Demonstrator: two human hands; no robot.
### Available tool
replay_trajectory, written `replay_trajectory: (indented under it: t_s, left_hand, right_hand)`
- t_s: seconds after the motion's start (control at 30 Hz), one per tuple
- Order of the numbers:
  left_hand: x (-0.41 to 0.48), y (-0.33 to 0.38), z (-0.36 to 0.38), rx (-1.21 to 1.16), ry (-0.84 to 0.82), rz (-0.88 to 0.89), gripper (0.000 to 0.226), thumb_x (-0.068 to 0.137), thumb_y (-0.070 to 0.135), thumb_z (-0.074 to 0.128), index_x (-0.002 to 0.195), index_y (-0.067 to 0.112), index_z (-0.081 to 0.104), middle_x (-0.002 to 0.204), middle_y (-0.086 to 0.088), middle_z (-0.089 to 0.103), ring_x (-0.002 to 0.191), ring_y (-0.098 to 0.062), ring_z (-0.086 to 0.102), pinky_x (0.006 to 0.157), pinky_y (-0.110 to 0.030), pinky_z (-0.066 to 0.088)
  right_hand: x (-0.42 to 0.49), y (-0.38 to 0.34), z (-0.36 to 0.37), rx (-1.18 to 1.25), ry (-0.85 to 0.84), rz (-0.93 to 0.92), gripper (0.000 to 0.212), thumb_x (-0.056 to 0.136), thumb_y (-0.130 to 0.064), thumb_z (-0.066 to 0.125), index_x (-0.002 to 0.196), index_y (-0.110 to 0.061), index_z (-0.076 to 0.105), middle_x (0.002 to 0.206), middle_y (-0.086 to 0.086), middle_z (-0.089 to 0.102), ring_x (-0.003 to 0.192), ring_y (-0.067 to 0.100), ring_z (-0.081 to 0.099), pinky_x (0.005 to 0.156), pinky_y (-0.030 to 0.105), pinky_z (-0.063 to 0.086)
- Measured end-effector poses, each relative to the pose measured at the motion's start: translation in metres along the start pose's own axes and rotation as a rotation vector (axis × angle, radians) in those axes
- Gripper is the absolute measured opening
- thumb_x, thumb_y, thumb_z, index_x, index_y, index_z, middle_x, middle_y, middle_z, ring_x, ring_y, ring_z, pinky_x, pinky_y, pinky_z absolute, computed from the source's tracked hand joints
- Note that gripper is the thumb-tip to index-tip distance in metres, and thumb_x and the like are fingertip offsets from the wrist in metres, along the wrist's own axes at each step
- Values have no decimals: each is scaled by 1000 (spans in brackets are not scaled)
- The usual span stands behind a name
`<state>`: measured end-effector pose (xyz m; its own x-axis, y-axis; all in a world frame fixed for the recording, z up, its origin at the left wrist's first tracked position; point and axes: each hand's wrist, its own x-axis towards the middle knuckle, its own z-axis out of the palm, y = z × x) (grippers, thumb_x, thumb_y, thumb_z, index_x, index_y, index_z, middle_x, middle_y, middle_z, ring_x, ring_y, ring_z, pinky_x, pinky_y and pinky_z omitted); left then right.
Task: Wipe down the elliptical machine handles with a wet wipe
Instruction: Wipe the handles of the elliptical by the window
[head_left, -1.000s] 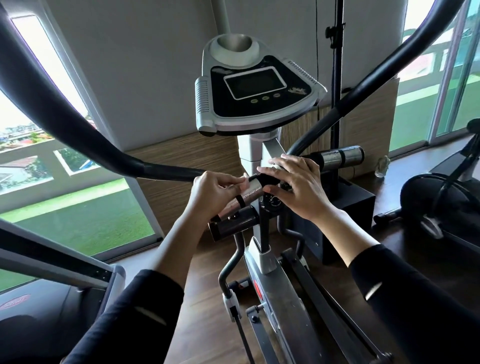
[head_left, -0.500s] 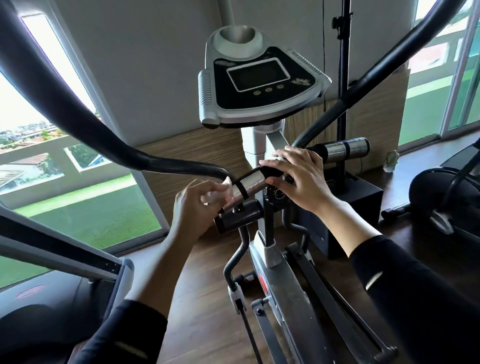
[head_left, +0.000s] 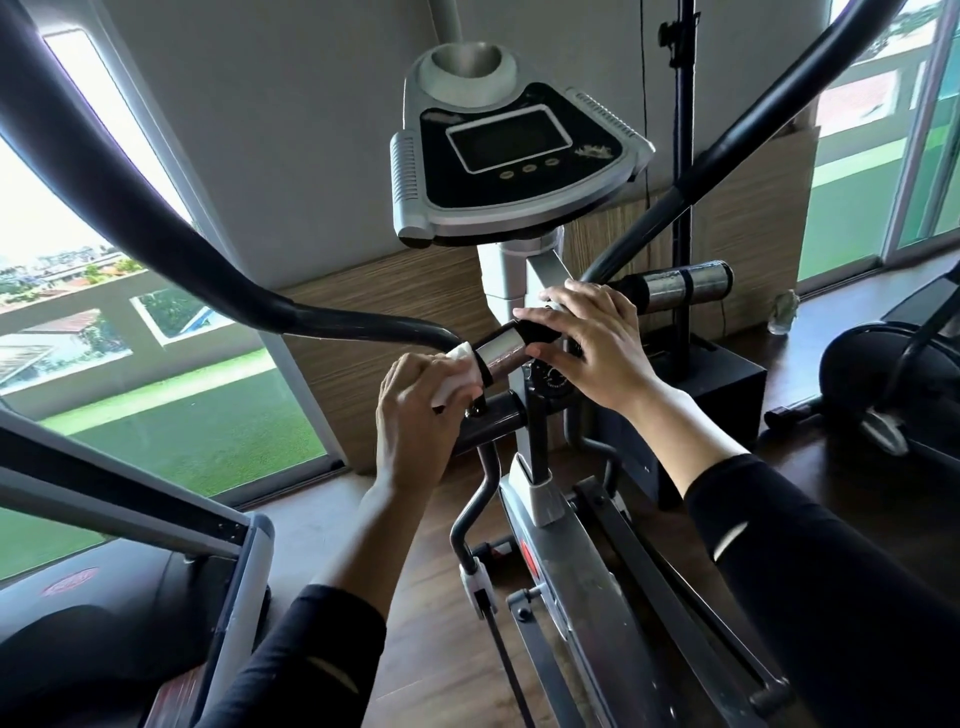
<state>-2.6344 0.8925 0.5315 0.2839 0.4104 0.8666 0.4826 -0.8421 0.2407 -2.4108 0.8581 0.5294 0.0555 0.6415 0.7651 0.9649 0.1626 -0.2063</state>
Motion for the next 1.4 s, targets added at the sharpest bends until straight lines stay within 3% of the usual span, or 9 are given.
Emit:
replay_trajectory:
  t_s: [0.1, 0.27, 0.57, 0.77, 0.9, 1.03, 1.2, 1.4]
  left_hand:
    - [-10, -11, 0, 74, 21, 52, 25, 70, 14, 81, 92, 6, 71, 92, -12, 64, 85, -27, 61, 74, -40, 53]
    - [-11, -13, 6, 115, 66, 91, 26, 73, 21, 79, 90, 5, 70, 90, -13, 62, 84, -26, 58, 75, -32, 48]
    - [-19, -16, 2, 135, 94, 87, 26, 78, 27, 72, 94, 6, 72, 93, -14, 64, 88, -28, 59, 77, -41, 52]
    - [24, 15, 12, -31, -99, -30, 14, 85, 19, 71, 96, 11, 76, 82, -3, 68, 75, -18, 63, 70, -41, 55]
    - [25, 18, 15, -28, -106, -11, 17, 90, 22, 67, 100, 12, 75, 81, 1, 65, 70, -15, 60, 64, -42, 54]
    - [22, 16, 14, -39, -90, -30, 25, 83, 26, 72, 100, 8, 74, 84, -1, 66, 72, -17, 63, 62, -40, 56]
    - [34, 30, 26, -57, -125, -101, 27, 78, 28, 78, 101, 13, 74, 88, 3, 63, 81, -14, 61, 71, -38, 55]
    - [20, 16, 19, 20, -92, -8, 24, 77, 23, 79, 95, 10, 73, 88, -3, 63, 81, -21, 60, 71, -47, 52]
  right_hand:
    - [-1, -1, 0, 11, 6, 5, 64, 86, -73, 22, 134, -41, 52, 144, -2, 47, 139, 23, 31, 112, 30, 5]
    - [-1, -1, 1, 8, -3, 15, 65, 86, -72, 23, 134, -41, 52, 146, -2, 45, 141, 22, 28, 112, 29, 2]
    - [-1, -1, 2, 26, -17, 33, 60, 86, -69, 28, 135, -42, 50, 148, -3, 43, 143, 22, 26, 113, 28, 0]
    - [0, 1, 3, 15, -10, 23, 66, 85, -75, 17, 133, -45, 51, 145, -3, 47, 140, 22, 30, 111, 29, 4]
    - [0, 3, 3, 23, -2, 28, 71, 83, -78, 11, 132, -46, 51, 144, -5, 48, 140, 21, 31, 111, 29, 5]
    - [1, 5, 4, 38, 5, 21, 65, 85, -76, 16, 131, -47, 51, 144, -6, 48, 140, 21, 31, 112, 33, 8]
    - [2, 6, 2, 34, -22, 27, 54, 86, -67, 32, 133, -47, 49, 148, -5, 44, 142, 18, 26, 109, 26, 1]
    - [1, 4, 1, 37, -20, 21, 53, 87, -66, 34, 134, -46, 49, 149, -5, 43, 142, 19, 27, 107, 22, 0]
